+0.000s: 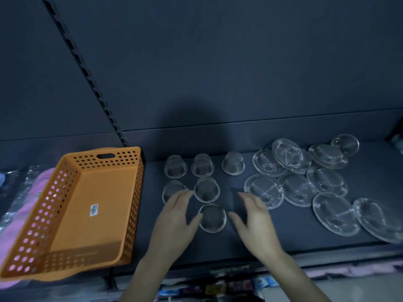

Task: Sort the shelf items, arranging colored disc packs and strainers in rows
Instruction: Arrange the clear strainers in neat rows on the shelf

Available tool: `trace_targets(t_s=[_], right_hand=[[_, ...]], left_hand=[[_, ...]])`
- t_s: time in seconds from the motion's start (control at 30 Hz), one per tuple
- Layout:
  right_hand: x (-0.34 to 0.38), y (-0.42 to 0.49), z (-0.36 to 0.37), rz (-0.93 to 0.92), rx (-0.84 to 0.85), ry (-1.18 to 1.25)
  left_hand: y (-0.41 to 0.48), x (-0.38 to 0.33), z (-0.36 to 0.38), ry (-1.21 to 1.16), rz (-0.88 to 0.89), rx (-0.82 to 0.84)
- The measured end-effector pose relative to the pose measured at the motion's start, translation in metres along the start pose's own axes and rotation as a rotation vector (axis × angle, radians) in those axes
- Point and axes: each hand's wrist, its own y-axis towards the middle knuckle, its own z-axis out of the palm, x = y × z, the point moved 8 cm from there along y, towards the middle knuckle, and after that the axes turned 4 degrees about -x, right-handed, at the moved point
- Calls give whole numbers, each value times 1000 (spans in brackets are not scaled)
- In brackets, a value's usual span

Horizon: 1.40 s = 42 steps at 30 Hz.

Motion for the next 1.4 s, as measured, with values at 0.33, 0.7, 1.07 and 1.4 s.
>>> trace_targets(t_s=[0.33,0.7,1.07,1.4], right_hand=[[-92,19,-91,196,-150,-50],[-181,75,-174,160,-116,-90],[-299,184,-233,519,-200,270],[-317,204,-194,684,-5,632]], left_hand=[[45,-74,60,-45,153,99],[109,-174,163,130,299,140],[143,-190,217,407,204,158],[141,-185,232,519,157,170]])
